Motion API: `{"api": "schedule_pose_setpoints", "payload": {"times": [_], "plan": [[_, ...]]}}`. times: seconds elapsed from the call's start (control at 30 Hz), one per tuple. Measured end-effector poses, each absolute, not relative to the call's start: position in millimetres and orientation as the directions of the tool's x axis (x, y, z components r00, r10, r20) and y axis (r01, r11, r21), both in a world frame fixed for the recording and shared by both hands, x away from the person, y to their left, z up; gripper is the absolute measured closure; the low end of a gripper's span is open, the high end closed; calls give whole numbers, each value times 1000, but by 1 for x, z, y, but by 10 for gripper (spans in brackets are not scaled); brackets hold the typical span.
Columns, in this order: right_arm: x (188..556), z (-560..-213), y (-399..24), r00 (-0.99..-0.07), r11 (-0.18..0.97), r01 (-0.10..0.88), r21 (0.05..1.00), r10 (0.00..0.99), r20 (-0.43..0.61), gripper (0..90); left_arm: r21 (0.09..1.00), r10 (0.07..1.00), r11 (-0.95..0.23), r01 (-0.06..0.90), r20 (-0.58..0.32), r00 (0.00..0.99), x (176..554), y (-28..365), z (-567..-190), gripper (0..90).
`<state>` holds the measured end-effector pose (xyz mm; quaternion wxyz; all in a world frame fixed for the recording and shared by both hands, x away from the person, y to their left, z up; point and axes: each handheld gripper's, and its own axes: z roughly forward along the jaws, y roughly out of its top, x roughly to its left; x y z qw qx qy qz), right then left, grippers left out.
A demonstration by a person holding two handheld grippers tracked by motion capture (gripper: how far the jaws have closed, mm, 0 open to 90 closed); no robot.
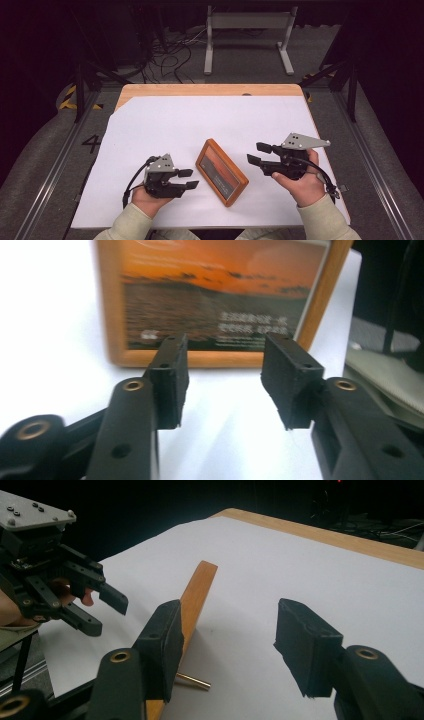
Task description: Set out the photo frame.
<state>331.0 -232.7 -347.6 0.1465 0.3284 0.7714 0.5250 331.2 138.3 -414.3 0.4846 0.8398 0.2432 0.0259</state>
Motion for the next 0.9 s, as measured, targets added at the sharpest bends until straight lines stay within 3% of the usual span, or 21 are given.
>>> {"api": "schedule_pose_setpoints", "payload": {"times": [0.4,0.47,0.9], "plan": [[340,-345,-224,-752,255,366,895,648,124,379,865,540,-311,393,-180,822,337,172,-413,387],[342,-343,-220,-731,232,431,872,656,187,362,868,561,-303,394,-172,810,338,176,-414,380],[355,-340,-192,-748,272,483,833,623,230,398,870,638,-249,425,-183,748,345,196,-417,363]]}}
